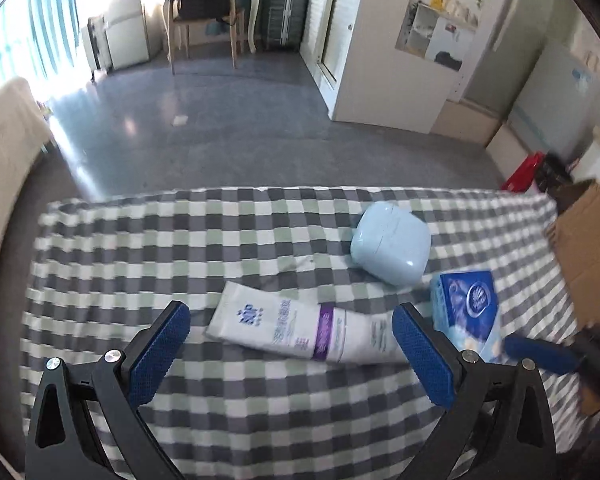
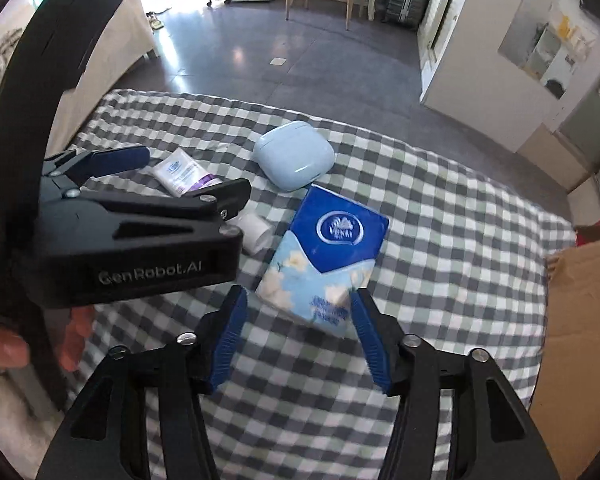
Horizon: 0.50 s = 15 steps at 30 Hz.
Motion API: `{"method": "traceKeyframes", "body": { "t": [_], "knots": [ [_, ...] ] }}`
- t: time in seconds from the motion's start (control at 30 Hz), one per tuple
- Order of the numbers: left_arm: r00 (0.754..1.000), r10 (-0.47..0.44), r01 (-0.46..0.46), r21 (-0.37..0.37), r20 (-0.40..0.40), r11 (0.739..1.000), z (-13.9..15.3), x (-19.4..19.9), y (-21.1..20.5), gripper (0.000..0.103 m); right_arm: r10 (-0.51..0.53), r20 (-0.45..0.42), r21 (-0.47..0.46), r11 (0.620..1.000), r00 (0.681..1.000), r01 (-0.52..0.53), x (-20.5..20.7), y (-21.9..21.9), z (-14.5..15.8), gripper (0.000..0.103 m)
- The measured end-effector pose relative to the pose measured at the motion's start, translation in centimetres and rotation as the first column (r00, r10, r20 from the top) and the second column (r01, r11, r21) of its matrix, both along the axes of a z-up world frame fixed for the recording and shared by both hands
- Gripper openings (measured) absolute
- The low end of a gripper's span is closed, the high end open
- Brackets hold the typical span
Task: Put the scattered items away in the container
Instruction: 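Grasp the tissue pack with the right gripper while the left grasps the toothpaste tube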
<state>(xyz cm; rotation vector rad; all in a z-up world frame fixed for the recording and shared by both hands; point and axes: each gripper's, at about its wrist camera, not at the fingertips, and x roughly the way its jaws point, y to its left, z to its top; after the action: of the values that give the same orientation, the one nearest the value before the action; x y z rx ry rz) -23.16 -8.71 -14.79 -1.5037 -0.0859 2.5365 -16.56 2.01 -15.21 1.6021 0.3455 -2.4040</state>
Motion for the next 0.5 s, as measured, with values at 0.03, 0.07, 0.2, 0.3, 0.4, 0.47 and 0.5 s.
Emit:
{"method": "traceKeyframes", "body": {
  "t": [0.03,0.07,0.2,0.3,0.4,0.47,0.5],
  "knots": [
    [1.000,0.008,-0.008,0.016,0.016,1.000,-0.1,-0.3,-0.2,0.103,-0.001,-0.010,0.010,1.000,1.000,0.001,-0.1,-0.2,-0.1,0.061],
    [1.000,0.016,-0.016,0.022,0.026,1.000,-0.1,-0.3,-0.4,0.103,-0.002,-0.015,0.014,1.000,1.000,0.002,-0.1,-0.3,-0.2,0.063],
    [0.996,0.039,-0.040,0.013,0.076,0.999,0.2,0.4,-0.7,0.103,-0.007,-0.052,0.072,0.997,0.999,0.011,-0.3,-0.8,-1.1,0.068],
    [0.989,0.087,-0.089,0.012,0.122,0.996,0.3,1.0,-0.9,0.103,-0.012,-0.064,0.085,0.996,0.998,0.017,-0.2,-0.7,-1.5,0.070],
    [0.982,0.112,-0.111,-0.012,0.151,0.994,0.5,1.6,-0.7,0.103,-0.015,-0.069,0.072,0.997,0.998,0.020,0.0,-0.2,-1.6,0.068],
    [0.981,0.123,-0.123,-0.014,0.153,0.992,0.6,1.8,-0.3,0.101,-0.021,-0.059,0.040,0.999,0.998,0.023,0.0,0.4,-1.7,0.055],
    [0.981,0.122,-0.122,-0.007,0.150,0.992,0.6,1.9,-0.2,0.099,-0.027,-0.055,0.025,0.999,0.998,0.028,-0.1,0.6,-1.7,0.054]
  ]
}}
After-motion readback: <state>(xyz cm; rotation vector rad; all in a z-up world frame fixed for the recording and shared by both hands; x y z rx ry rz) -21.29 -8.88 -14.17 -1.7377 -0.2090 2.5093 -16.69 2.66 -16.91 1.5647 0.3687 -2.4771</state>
